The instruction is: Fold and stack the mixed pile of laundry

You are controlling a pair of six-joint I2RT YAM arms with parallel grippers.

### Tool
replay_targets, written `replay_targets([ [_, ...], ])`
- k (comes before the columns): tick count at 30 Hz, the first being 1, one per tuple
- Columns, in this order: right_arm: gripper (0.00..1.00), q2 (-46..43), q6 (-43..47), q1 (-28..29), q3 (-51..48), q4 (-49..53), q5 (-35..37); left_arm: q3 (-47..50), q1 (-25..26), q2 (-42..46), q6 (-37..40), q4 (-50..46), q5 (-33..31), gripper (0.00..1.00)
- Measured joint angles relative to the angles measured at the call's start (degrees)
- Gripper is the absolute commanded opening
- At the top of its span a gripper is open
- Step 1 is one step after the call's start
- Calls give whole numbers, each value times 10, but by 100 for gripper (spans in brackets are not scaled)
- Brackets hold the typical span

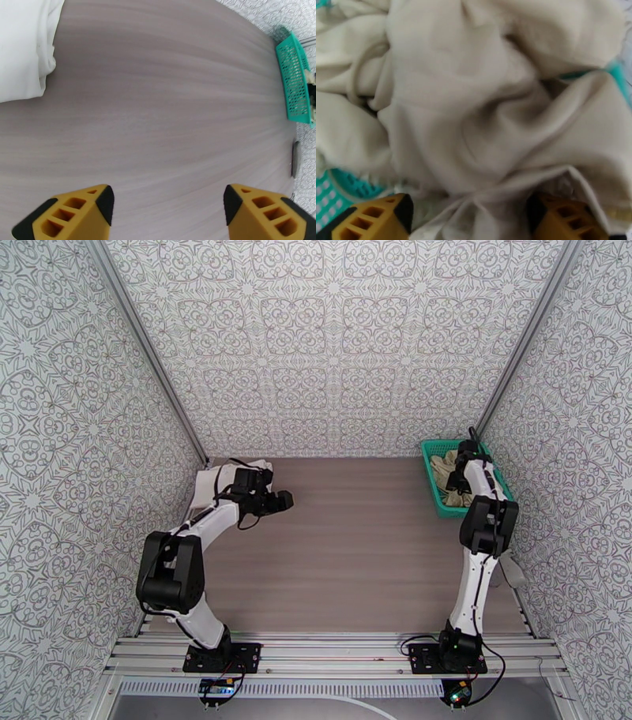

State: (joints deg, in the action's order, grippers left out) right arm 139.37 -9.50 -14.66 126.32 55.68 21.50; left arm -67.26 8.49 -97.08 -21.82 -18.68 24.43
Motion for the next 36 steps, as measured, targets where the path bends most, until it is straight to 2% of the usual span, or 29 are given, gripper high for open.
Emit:
replay_targets([
  [4, 0, -5, 8, -1, 7, 2, -1, 0, 5, 18, -8, 3, 0, 58],
  [9, 0, -61, 14, 13, -17, -13, 2, 3, 5, 31, -16, 18, 0, 50],
  [14, 0, -188, 14, 61, -66, -59, 6, 31, 5, 55, -20, 27, 0, 50],
  [20, 0, -351, 14, 154, -67, -99, 5, 67, 1, 107, -22, 29, 4, 49],
  [27, 0, -501, 0, 274, -34, -113, -50, 87, 0, 217, -22, 27, 18, 49],
  [31, 0, -558, -17, 336, -35, -102, -100, 88, 0, 292, -21, 18, 26, 49],
  [36, 0, -598, -56, 411, -123, -103, -134, 89, 7, 360, -18, -5, 39, 49],
])
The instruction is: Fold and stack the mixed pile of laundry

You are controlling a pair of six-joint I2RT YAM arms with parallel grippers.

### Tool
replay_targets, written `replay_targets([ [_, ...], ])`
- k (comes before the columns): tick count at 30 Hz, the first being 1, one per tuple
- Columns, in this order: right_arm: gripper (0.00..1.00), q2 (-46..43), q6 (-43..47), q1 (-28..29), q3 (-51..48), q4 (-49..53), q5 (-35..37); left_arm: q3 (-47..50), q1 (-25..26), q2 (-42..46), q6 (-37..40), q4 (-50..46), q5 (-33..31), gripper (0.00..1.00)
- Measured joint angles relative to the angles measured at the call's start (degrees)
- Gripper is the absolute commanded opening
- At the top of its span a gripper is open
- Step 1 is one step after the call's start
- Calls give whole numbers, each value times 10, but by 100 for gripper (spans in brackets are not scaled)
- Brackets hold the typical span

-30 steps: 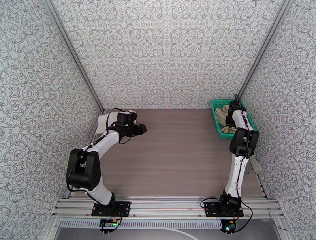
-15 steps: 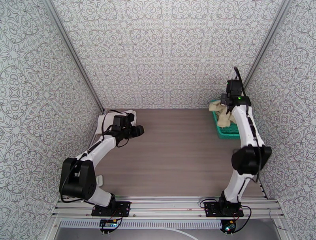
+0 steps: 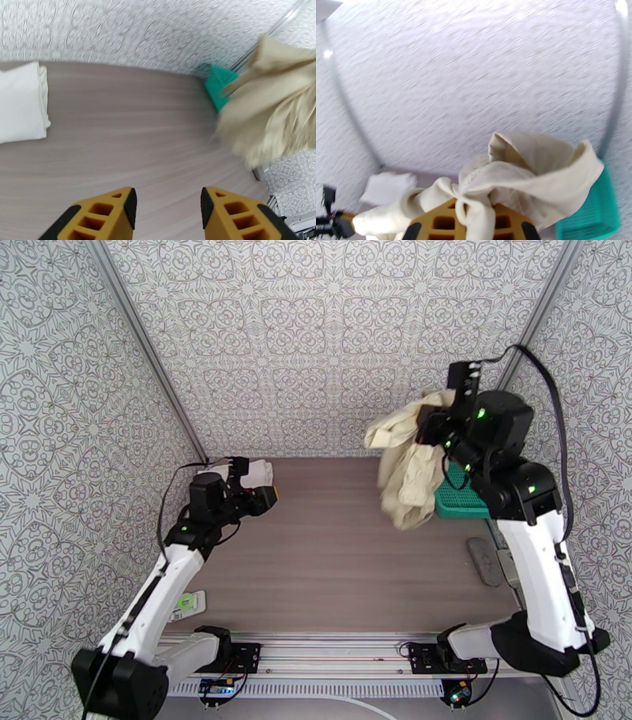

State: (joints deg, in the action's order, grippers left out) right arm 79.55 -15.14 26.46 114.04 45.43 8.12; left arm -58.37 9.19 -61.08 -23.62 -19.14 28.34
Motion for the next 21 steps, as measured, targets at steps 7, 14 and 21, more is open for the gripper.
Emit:
replay_targets([
  [7, 0, 95, -71, 43, -138, -30, -34, 48, 22, 40, 2, -28, 6, 49],
  [14, 0, 284, -102, 41, -124, -63, -64, 123, 89, 56, 2, -47, -18, 50],
  [21, 59, 355, -119, -51, -111, -72, -90, 189, 208, 27, -30, -24, -88, 55],
])
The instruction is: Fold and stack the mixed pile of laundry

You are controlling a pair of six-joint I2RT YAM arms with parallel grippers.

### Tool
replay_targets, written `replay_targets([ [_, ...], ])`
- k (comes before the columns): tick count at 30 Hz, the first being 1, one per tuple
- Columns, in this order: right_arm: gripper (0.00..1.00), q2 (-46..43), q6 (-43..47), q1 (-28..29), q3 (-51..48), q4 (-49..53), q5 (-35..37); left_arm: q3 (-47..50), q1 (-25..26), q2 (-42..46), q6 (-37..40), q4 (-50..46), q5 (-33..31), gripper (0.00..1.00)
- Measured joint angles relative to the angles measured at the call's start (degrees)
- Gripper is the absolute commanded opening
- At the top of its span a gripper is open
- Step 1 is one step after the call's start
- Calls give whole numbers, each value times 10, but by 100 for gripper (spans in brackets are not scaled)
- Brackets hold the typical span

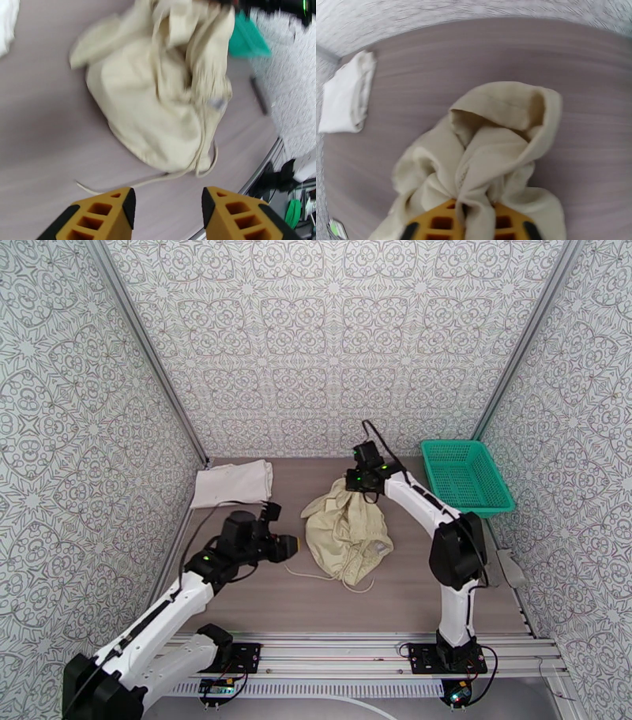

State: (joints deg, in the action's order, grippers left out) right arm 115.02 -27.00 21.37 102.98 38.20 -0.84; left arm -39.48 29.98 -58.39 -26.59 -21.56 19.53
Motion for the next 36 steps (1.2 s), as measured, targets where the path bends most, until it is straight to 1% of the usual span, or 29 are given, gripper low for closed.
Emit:
replay_targets([
  [2, 72, -5, 0, -40, -1, -1, -3, 5, 42, -32, -9, 19, -19, 55],
  [3, 77, -12, 3, -62, -7, -2, -5, 3, 63, -54, -14, 31, -31, 55],
  [4, 80, -21, 9, -81, -18, -2, -7, -1, 78, -73, -17, 40, -40, 56],
  [6, 83, -50, 19, -121, -50, 4, -5, -24, 113, -134, -22, 52, -63, 57],
  [9, 84, -110, 40, -157, -106, 20, 10, -67, 145, -207, -38, 65, -95, 58],
  [11, 84, -160, 52, -160, -153, 21, 7, -80, 160, -242, -57, 85, -110, 59],
  [14, 87, -231, 72, -139, -230, 19, -12, -81, 172, -271, -89, 105, -123, 71],
  [15, 88, -243, 78, -127, -249, 17, -19, -81, 177, -282, -100, 109, -127, 72],
  [17, 91, -242, 89, -109, -272, 12, -35, -81, 185, -300, -120, 111, -135, 74],
  [19, 92, -224, 96, -98, -287, 11, -48, -80, 192, -311, -137, 111, -143, 79],
  [21, 92, -195, 105, -95, -299, 9, -52, -76, 200, -317, -162, 112, -156, 87],
  [22, 92, -185, 108, -95, -304, 7, -52, -72, 202, -317, -171, 114, -159, 89],
  [25, 86, -156, 119, -95, -313, 7, -47, -60, 202, -325, -195, 126, -158, 89],
  [27, 75, -138, 121, -95, -316, 4, -49, -56, 202, -347, -212, 159, -149, 82],
  [28, 69, -130, 121, -96, -316, 0, -52, -55, 202, -360, -219, 175, -150, 77],
  [29, 60, -123, 122, -96, -316, -5, -59, -52, 198, -361, -229, 190, -145, 71],
  [30, 51, -117, 121, -97, -316, -10, -66, -43, 192, -370, -241, 236, -132, 64],
  [32, 33, -114, 120, -97, -317, -15, -79, -24, 183, -384, -267, 305, -119, 38],
  [33, 25, -115, 118, -97, -317, -18, -86, -10, 176, -394, -281, 355, -108, 27],
  [35, 13, -120, 115, -98, -316, -22, -96, -2, 166, -424, -301, 416, -87, 5],
  [36, 9, -124, 111, -98, -316, -21, -101, -1, 162, -431, -308, 433, -77, 0],
])
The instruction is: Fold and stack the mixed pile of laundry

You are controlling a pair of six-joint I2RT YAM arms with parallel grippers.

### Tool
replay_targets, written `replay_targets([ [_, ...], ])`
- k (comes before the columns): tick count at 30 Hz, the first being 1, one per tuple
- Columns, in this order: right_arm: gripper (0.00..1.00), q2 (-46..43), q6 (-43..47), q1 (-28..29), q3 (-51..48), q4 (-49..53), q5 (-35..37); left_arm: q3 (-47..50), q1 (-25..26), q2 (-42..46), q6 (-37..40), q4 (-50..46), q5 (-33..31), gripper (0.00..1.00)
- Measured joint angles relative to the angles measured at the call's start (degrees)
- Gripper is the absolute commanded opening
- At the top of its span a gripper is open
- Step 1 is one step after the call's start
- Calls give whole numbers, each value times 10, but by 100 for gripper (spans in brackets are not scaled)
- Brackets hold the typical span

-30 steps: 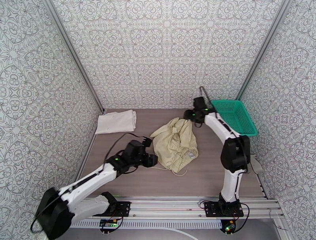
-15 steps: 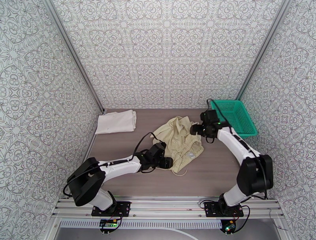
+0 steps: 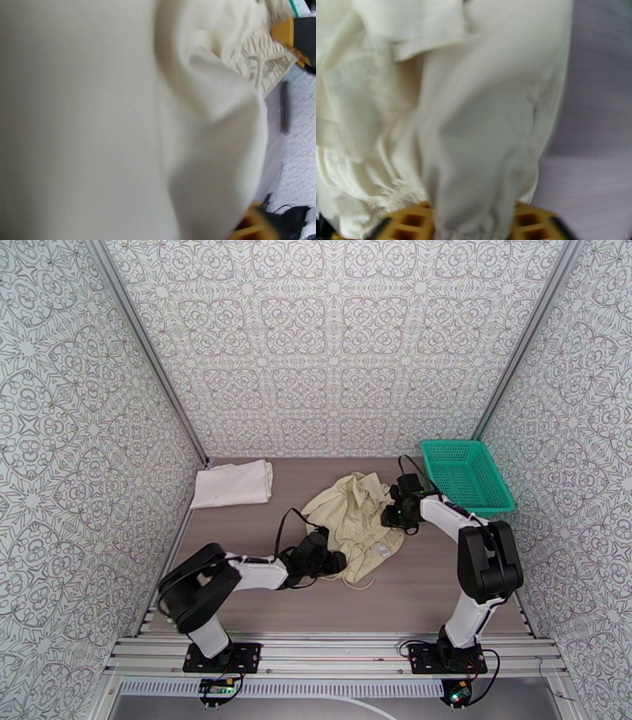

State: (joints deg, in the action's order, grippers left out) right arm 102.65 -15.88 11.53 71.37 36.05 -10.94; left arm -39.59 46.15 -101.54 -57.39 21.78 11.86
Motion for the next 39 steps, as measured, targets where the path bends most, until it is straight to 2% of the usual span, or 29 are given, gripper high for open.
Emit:
replay_targets([
  [4, 0, -46, -19, -9, 4, 4, -34, -3, -17, 26, -8, 11, 21, 0],
  [10, 0, -202, -92, -41, 33, 11, -76, -77, -55, 229, 51, -153, 10, 0],
  [13, 0, -294, -131, -44, 62, 25, -94, -172, -58, 336, 100, -273, -1, 0],
  [16, 0, -387, -167, -43, 91, 44, -117, -285, -40, 408, 152, -389, -15, 0],
  [20, 0, -480, -212, -40, 149, 82, -151, -435, 6, 434, 210, -515, -27, 0],
  [22, 0, -498, -232, -40, 172, 89, -164, -473, 8, 430, 229, -553, -27, 0],
  [25, 0, -488, -254, -40, 188, 90, -169, -499, -22, 399, 250, -597, -16, 0],
  [27, 0, -452, -265, -40, 191, 86, -168, -503, -72, 365, 260, -609, 15, 0],
  [33, 0, -249, -293, -40, 244, 26, -175, -521, -222, 221, 262, -581, 115, 0],
  [36, 0, -141, -304, -41, 317, -3, -188, -591, -260, 139, 267, -564, 144, 0],
  [39, 0, -77, -315, -41, 389, -40, -199, -669, -273, 92, 277, -541, 154, 0],
])
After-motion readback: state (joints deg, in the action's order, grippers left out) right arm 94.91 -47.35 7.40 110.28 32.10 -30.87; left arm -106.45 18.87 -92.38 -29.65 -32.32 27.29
